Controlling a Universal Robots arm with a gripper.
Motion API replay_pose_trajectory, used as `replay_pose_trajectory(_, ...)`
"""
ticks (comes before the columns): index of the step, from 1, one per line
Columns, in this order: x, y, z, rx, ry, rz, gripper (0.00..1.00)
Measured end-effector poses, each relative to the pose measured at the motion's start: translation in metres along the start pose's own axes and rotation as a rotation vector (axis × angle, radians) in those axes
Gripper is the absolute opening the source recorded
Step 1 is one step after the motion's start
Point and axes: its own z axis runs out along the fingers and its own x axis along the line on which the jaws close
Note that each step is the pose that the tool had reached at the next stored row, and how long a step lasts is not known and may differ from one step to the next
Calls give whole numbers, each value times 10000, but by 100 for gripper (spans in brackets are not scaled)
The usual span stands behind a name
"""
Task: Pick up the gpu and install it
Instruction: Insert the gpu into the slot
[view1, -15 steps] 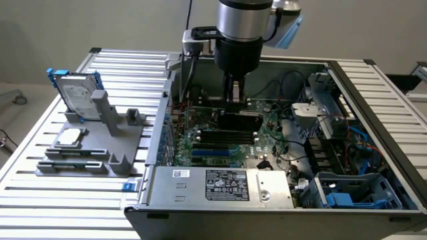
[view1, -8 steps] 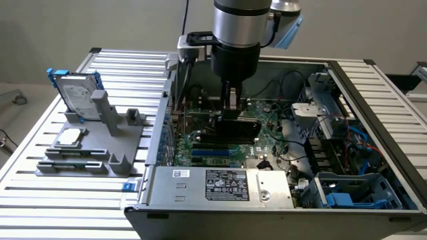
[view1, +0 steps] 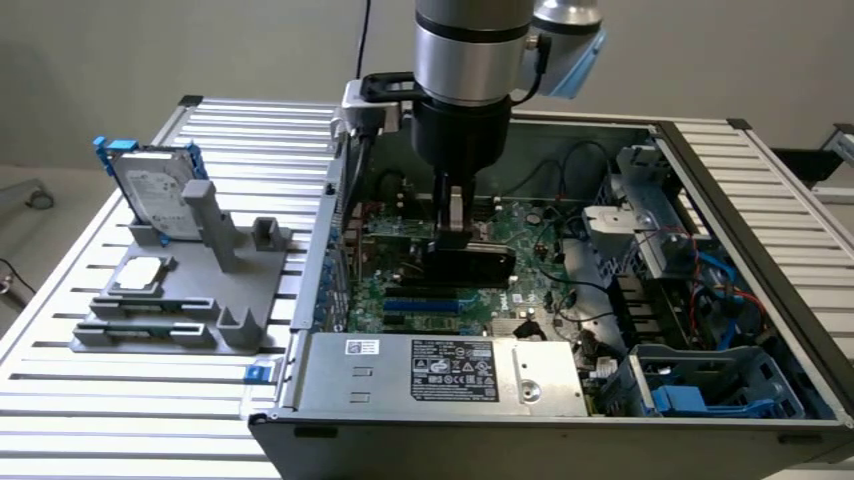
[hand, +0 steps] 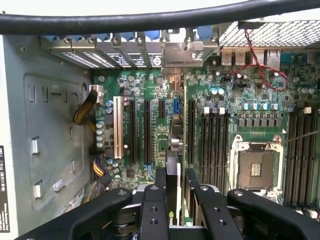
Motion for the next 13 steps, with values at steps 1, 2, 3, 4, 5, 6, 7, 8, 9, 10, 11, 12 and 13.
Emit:
replay_pose_trajectory(1, 2, 12, 2, 1, 0, -12, 26)
replay_pose_trajectory(2, 2, 30, 6, 1, -1, -16, 26)
replay_pose_trajectory(3, 2, 43, 9, 0, 0, -22, 26)
replay_pose_trajectory(4, 2, 53, 11, 0, 1, -26, 26)
replay_pose_trajectory(5, 2, 60, 12, 0, 1, -31, 26)
replay_pose_trajectory(6, 2, 63, 13, 0, 2, -34, 26)
replay_pose_trajectory(7, 2, 66, 14, -1, 3, -35, 26)
replay_pose_trajectory(8, 4, 68, 17, 0, 1, -36, 26)
replay_pose_trajectory(9, 4, 75, 27, 1, 0, -35, 26)
replay_pose_trajectory(10, 3, 84, 37, 1, 1, -35, 26)
replay_pose_trajectory(11, 4, 88, 47, 1, 1, -35, 26)
replay_pose_trajectory(12, 4, 92, 58, 1, 0, -35, 26)
replay_pose_trajectory(13, 4, 96, 68, 1, 1, -34, 26)
